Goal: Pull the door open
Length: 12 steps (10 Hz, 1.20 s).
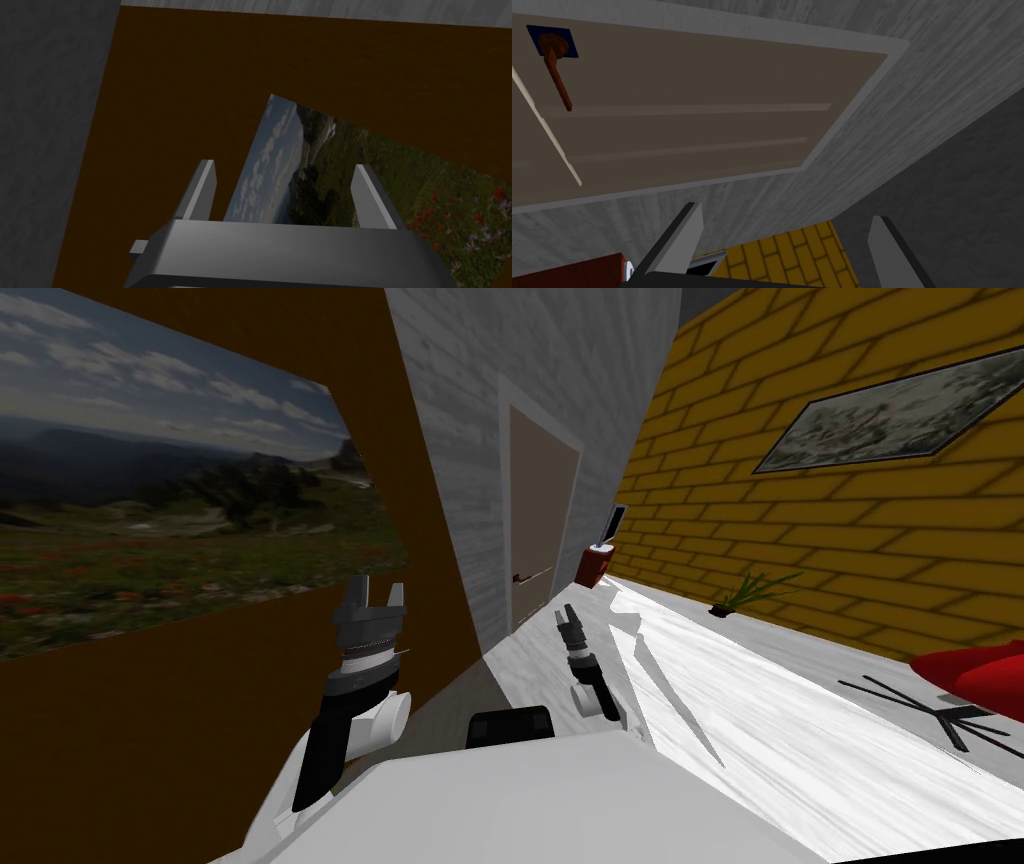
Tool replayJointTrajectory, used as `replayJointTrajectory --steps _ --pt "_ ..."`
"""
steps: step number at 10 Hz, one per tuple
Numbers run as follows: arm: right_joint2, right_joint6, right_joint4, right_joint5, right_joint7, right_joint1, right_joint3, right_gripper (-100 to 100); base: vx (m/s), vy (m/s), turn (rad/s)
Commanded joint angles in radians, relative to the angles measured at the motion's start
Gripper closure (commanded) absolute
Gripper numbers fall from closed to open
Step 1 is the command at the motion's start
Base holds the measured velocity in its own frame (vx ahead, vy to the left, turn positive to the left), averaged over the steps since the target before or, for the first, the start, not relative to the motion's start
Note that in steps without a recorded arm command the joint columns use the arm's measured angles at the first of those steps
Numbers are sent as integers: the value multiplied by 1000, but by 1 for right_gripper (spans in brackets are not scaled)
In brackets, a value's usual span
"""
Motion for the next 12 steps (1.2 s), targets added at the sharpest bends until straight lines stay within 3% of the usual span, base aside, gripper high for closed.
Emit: replayJointTrajectory --steps 1,12 --pt "-8 -8 40 -3 -11 -13 4 -100 91 -37 117" --pt "-68 -72 317 -25 -82 -97 31 -100 87 -50 130"
